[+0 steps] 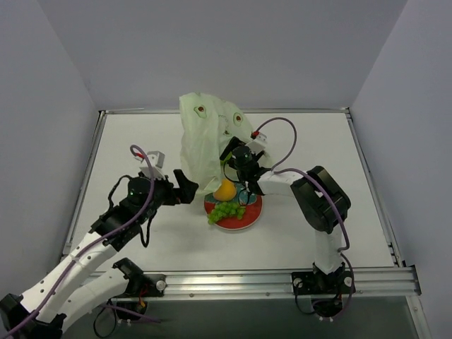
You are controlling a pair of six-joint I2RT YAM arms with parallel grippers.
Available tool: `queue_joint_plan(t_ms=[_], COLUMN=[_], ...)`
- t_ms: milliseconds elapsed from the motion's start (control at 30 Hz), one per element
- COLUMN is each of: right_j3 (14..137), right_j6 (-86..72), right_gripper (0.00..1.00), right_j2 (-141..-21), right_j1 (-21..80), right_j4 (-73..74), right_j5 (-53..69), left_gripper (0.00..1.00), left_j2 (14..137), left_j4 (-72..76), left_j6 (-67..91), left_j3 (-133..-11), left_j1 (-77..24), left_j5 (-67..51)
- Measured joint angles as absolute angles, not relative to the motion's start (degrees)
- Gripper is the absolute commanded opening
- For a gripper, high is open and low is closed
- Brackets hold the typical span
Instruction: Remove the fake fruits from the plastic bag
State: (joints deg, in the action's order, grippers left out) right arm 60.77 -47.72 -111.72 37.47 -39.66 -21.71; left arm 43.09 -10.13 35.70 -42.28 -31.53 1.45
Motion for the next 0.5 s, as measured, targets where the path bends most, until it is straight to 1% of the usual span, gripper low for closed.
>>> queue_joint_plan(t_ms=[167, 300, 400, 500], right_j3=[61.93, 62.37, 62.48, 62.54], right_j6=[-50.35, -51.2, -51.18, -51.07], right_gripper=[0.78, 0.78, 0.78, 0.78], right_j2=[-113.6, -114.85, -114.87, -114.87], right_j1=[37.08, 36.77, 36.6, 36.27], right_j4=[-39.62, -39.09, -38.74, -38.79], right_j5=[-21.87, -21.85, -21.76, -21.45], left_gripper=[0.99, 0.96, 0.95, 0.95], left_j2=[45.84, 53.58, 58.61, 62.94], left_j4=[-14.35, -13.52, -12.29, -11.46], left_j6=[32.38, 29.3, 26.98, 24.56], left_j3=[-41.04, -42.98, -43.72, -44.97], left_j1=[-41.63, -48.07, -50.57, -50.85], left_j5=[4.25, 8.4, 10.31, 12.36])
